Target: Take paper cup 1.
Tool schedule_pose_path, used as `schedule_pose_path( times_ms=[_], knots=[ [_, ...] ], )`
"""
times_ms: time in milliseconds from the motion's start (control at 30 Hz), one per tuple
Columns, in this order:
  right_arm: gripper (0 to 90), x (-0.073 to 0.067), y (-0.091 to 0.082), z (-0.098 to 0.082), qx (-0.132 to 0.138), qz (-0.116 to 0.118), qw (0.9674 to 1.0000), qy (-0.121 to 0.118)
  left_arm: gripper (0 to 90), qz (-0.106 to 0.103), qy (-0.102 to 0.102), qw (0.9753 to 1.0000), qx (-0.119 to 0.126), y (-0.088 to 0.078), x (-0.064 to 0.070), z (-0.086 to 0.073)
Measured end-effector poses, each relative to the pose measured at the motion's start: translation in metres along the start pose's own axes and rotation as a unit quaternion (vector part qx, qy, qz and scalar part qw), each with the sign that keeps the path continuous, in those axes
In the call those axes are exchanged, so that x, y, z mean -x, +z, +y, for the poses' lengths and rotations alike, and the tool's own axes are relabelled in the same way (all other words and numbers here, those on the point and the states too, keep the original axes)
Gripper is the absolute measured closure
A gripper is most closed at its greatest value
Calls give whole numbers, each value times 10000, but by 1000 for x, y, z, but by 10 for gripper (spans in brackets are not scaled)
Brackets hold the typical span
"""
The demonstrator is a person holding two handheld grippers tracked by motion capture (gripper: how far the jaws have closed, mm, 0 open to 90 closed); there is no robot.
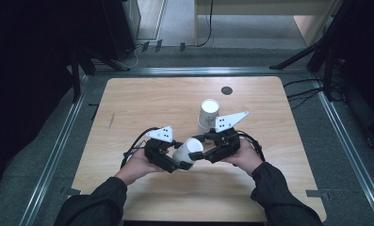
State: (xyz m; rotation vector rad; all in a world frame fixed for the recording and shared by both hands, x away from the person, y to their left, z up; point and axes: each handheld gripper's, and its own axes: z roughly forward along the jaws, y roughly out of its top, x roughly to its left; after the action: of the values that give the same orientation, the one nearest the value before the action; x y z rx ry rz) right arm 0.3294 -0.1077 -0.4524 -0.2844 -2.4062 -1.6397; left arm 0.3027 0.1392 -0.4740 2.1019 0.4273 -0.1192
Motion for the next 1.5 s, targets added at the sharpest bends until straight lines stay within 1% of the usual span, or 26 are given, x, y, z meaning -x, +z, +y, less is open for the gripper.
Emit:
schedule_pose_path(
  times_ms=[233,500,600,767,800,833,867,933,967,1000,1033,1100,1167,1233,1300,1333,1367,1400,1433,1500],
  knots=[
    [356,1,1,0,-16,25,10000,53,242,13,57,10000,17,0,1,0],
    [355,1,0,1,-18,-30,10000,64,253,49,73,10000,47,-2,1,-1],
    [353,1,0,1,-18,-69,10000,57,259,50,92,9999,65,-3,0,-1],
    [351,0,-1,2,-17,-59,10000,40,262,42,99,9999,79,-3,1,0],
    [349,-1,-1,2,-5,-93,10000,-25,263,39,101,9999,91,-4,1,0],
    [349,-1,-1,2,-5,-93,10000,-25,263,37,106,9999,96,-4,1,0],
    [346,-1,-1,2,-7,-92,9999,-65,262,30,106,9999,97,-4,1,0],
    [316,0,-2,2,-7,-74,10000,34,263,34,111,9999,91,-5,1,0],
    [316,0,-2,2,-7,-74,10000,34,263,53,104,9999,87,-5,1,0],
    [293,-1,-3,2,-29,-142,9999,37,263,43,97,9999,96,-7,0,0],
    [290,0,-3,2,-13,-171,9999,-19,263,54,86,9999,91,-8,0,0],
    [281,-1,-4,2,-13,-206,9998,-20,263,57,67,9999,101,-9,0,0],
    [279,0,-9,1,-24,-259,9997,-29,264,112,54,9999,69,-16,-2,1],
    [279,0,-10,0,-45,-300,9995,-60,265,90,35,9999,58,-18,-3,1],
    [279,-1,-13,-2,-111,-384,9992,-80,265,106,35,9999,-40,-22,-4,2],
    [279,-1,-13,-2,-111,-384,9992,-80,266,106,35,9999,-40,-22,-4,2],
    [279,-2,-15,-5,-138,-412,9990,-82,266,174,90,9996,-201,-24,-3,3],
    [279,-2,-15,-6,-167,-440,9989,-73,266,182,130,9994,-272,-26,-3,4],
    [279,-2,-15,-6,-167,-440,9989,-73,266,182,130,9994,-272,-26,-3,4],
    [279,-4,-17,-10,-254,-471,9985,-99,266,195,153,9991,-348,-29,-2,6]
  ],
)
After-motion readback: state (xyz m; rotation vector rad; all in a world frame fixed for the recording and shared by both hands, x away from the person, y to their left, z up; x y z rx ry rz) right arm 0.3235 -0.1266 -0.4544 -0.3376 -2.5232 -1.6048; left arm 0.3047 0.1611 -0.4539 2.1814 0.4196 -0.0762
